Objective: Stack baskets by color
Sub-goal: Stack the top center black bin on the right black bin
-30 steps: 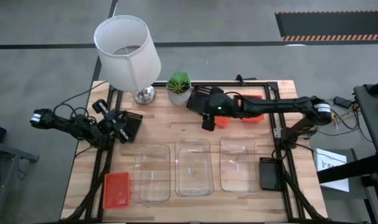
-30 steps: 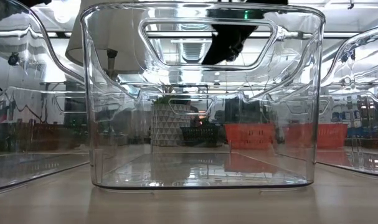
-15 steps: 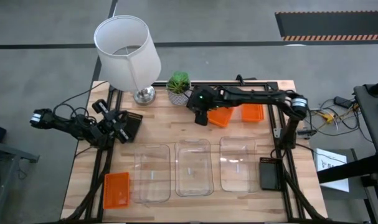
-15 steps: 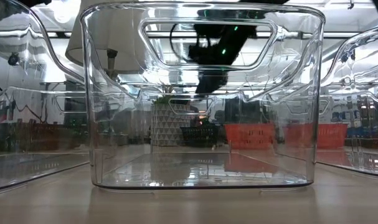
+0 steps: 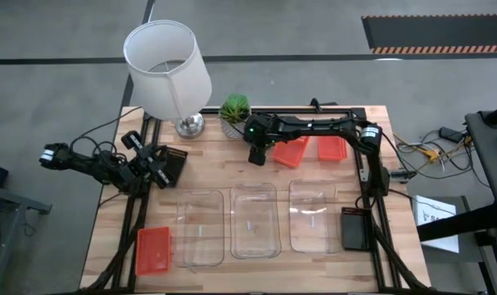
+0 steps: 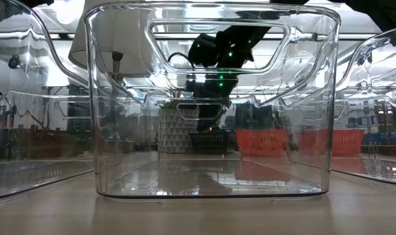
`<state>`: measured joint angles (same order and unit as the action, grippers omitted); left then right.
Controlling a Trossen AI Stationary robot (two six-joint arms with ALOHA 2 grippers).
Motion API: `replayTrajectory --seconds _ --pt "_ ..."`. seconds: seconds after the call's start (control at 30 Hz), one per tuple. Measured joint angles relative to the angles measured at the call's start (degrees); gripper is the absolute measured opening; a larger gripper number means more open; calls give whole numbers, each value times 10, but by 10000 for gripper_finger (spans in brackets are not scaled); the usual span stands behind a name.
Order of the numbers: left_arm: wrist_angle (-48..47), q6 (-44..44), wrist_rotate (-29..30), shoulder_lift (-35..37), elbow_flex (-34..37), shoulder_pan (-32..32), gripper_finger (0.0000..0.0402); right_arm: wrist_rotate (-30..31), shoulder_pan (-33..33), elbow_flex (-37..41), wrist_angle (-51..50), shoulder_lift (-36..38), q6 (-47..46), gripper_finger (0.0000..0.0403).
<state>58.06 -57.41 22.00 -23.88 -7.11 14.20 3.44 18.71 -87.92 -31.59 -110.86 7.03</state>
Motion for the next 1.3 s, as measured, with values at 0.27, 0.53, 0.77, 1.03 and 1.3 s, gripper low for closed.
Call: replayTrajectory --seconds 0.27,0.53,0.77,1.03,1.3 --pt "0 1 0 -1 0 0 19 0 0 0 -12 -16 -3 223" --pt "0 2 0 -4 0 0 19 1 0 1 -12 -18 6 223" --pt "-1 2 0 -5 0 0 19 1 0 1 -12 -18 20 212" --pt "-1 2 0 -5 0 0 19 2 1 1 -28 -13 36 199" --pt "0 2 0 -4 0 0 19 0 1 -9 -59 15 98 219"
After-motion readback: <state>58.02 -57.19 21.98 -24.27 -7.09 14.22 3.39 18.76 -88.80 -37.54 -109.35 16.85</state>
